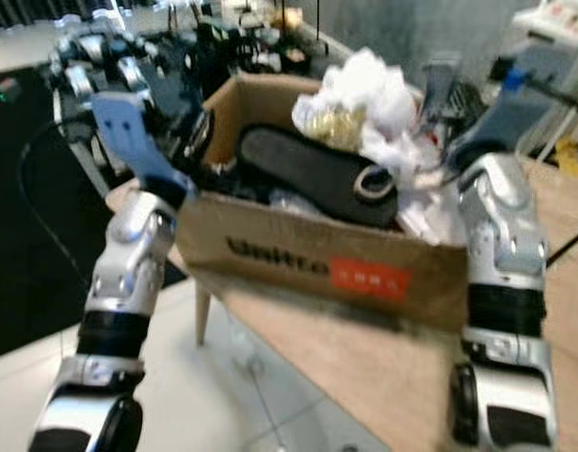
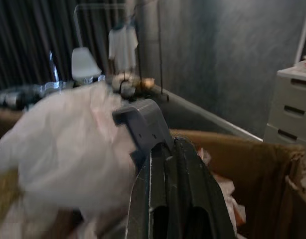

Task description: Picking trash to rubbish bin

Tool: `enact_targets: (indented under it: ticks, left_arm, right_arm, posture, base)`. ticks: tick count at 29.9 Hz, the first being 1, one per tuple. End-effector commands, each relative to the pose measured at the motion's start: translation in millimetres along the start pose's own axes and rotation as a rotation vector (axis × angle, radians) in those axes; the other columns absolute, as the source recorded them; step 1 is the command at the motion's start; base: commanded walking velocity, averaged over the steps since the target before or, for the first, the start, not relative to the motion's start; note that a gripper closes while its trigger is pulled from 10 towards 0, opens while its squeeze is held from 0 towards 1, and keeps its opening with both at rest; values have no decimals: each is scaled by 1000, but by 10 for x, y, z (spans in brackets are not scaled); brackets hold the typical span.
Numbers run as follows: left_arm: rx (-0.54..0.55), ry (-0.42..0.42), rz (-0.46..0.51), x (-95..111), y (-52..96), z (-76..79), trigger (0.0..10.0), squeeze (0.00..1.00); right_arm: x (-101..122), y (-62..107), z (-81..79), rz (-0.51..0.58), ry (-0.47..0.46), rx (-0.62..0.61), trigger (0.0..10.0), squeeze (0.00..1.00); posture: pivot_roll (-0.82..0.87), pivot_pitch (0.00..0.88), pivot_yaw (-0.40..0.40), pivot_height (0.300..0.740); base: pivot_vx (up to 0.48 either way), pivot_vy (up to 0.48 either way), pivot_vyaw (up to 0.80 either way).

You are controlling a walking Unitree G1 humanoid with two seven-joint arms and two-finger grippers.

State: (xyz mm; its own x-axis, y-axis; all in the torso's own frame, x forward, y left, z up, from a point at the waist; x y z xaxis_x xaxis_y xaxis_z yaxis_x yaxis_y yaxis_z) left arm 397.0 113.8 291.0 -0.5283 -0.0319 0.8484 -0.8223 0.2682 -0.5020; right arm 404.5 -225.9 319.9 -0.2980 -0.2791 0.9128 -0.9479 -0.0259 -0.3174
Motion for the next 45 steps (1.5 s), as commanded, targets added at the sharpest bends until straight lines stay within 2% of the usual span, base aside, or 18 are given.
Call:
enact_targets:
  ticks: [1,2,11,12,13,14,21,22,23,24,34,37,39,40,41,42,44,45]
  left_arm:
    - [-10,6,-46,-117,40,21,10000,0]
    - [-15,5,-48,-121,38,30,10000,0]
    - [-62,-27,-64,-156,22,125,10000,0]
    - [-74,-42,-71,-171,23,147,10000,0]
    - [-85,-58,-78,-183,25,168,10000,0]
    - [-94,-77,-86,-197,27,183,10000,0]
    - [-92,-232,-197,-375,40,94,10000,0]
    - [-85,-254,-222,-413,43,58,10000,94]
    - [-86,-269,-241,-442,49,35,10000,839]
    - [-84,-285,-262,-471,56,12,10000,1000]
    - [-97,-327,-312,-518,67,-29,10000,1000]
    - [-88,-203,-220,-323,5,-19,10000,1000]
    - [-93,-180,-205,-293,-1,-8,10000,1000]
    - [-93,-27,-117,-96,-33,1,10000,0]
    - [-87,35,-84,-18,-42,-13,10000,0]
    - [-87,35,-84,-18,-42,-13,10000,0]
    - [-84,192,0,190,-23,-115,10000,0]
    - [-84,192,0,190,-23,-115,10000,0]
  right_arm:
    - [-107,24,-29,-60,27,12,10000,545]
    - [-122,29,-33,-72,31,12,10000,1000]
    - [211,8,1,78,6,-58,10000,1000]
    - [297,18,19,120,-6,-73,10000,494]
    - [373,31,30,158,-18,-80,10000,153]
    - [441,45,35,189,-30,-84,10000,0]
    - [706,126,5,321,-109,-61,10000,0]
    - [744,138,-32,341,-126,-39,10000,0]
    - [770,148,-70,354,-145,-16,10000,0]
    - [791,156,-105,365,-162,6,10000,0]
    - [852,167,-187,396,-212,59,10000,0]
    - [861,172,-249,407,-247,100,10000,0]
    - [864,175,-262,408,-253,108,10000,0]
    - [849,188,-379,399,-295,180,10000,0]
    - [841,197,-432,394,-314,212,10000,0]
    - [841,197,-432,394,-314,212,10000,0]
    - [699,277,-735,327,-390,397,10000,0]
    - [699,277,-735,327,-390,397,10000,0]
  posture:
    - [-39,88,29,740]
    - [-39,88,29,740]
    - [-44,83,33,740]
    - [-46,83,34,740]
    - [-46,83,38,740]
    - [-46,83,38,740]
    - [-45,84,40,740]
    - [-45,86,42,740]
    - [-45,86,42,740]
    - [-45,86,42,740]
    - [-42,83,42,740]
    - [-38,83,42,740]
    - [-38,83,42,740]
    - [-31,83,38,740]
    - [-31,83,38,740]
    - [-31,83,38,740]
    - [-27,83,34,740]
    - [-27,83,34,740]
  base:
    - [0,0,0]
    - [0,0,0]
    - [0,0,0]
    - [0,0,0]
    - [0,0,0]
    - [0,0,0]
    - [0,0,0]
    - [0,0,0]
    - [0,0,0]
    - [0,0,0]
    - [0,0,0]
    - [0,0,0]
    - [0,0,0]
    - [0,0,0]
    - [0,0,0]
    - [0,0,0]
    - [0,0,0]
    - [0,0,0]
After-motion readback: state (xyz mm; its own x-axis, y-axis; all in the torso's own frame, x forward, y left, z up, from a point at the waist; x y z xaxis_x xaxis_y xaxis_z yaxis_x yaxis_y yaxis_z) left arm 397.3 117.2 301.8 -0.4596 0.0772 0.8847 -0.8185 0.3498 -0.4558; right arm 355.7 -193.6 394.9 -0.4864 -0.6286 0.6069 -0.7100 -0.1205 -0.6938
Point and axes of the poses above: a point about 5 cm out from each wrist's last joint towards the gripper, its own y axis pointing back from the gripper into the wrist, its own x axis along the axis of the wrist's last joint, z = x × y, the point moved 6 cm from there along -y, pointing out of the wrist towards the gripper, and after that the axes turned 14 degrees about -y, right-handed, at the moved point
